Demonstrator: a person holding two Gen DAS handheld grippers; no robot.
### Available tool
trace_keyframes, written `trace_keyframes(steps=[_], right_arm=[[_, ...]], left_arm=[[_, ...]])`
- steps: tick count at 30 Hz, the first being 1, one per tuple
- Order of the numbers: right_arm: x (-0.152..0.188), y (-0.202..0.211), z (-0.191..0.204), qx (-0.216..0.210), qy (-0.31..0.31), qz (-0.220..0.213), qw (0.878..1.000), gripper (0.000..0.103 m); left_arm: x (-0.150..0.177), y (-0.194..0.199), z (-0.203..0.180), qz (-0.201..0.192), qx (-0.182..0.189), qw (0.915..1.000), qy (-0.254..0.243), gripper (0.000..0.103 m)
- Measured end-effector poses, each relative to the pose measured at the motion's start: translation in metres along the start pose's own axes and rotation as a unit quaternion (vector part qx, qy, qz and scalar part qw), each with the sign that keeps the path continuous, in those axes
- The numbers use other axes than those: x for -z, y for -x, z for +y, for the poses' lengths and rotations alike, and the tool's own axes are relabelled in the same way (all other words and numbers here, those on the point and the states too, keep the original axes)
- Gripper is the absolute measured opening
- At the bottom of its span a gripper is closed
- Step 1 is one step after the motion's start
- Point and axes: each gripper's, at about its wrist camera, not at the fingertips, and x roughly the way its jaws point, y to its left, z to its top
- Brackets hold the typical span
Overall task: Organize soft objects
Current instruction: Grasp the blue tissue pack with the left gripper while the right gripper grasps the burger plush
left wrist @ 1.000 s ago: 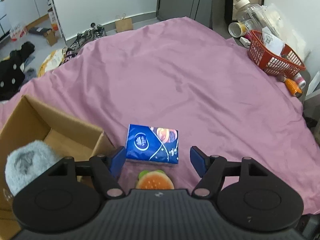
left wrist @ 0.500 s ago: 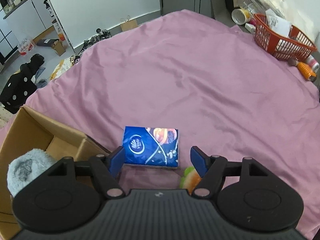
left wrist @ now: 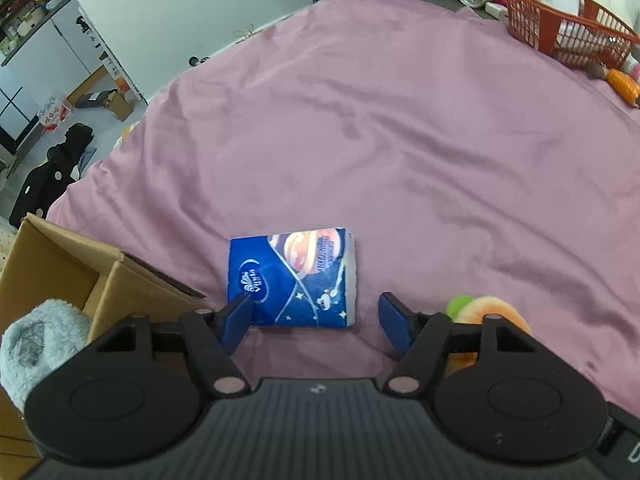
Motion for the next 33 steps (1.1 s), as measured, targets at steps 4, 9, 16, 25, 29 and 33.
trace_keyframes(steps=[4, 9, 16, 25, 29, 33], right_arm=[[0.001, 0.001, 0.003, 0.003, 0.001, -0.002, 1.000, 0.018], [0.003, 0.005, 0.010, 0.015, 0.013, -0.011, 1.000, 0.018], [0.009, 0.012, 0.027, 0.027, 0.043, -0.023, 0.998, 0.018], [0.026, 0.029, 0.069, 0.035, 0.106, -0.041, 0.993, 0.018], [0.027, 0.045, 0.088, 0.036, 0.094, -0.054, 0.993, 0.018], [0.030, 0.064, 0.118, 0.037, 0.117, -0.066, 0.990, 0.018]], left_arm=[[-0.001, 0.007, 0.007, -0.011, 0.004, 0.9999, 0.012, 0.039], [-0.002, 0.028, 0.013, -0.031, 0.025, 0.9991, 0.016, 0.022], [0.001, 0.060, 0.033, -0.059, 0.089, 0.9938, 0.030, 0.016], [0.011, 0.111, 0.074, -0.084, 0.150, 0.9839, 0.048, 0.016], [0.015, 0.133, 0.095, -0.087, 0.166, 0.9810, 0.049, 0.016], [0.017, 0.158, 0.120, -0.096, 0.183, 0.9769, 0.054, 0.016]])
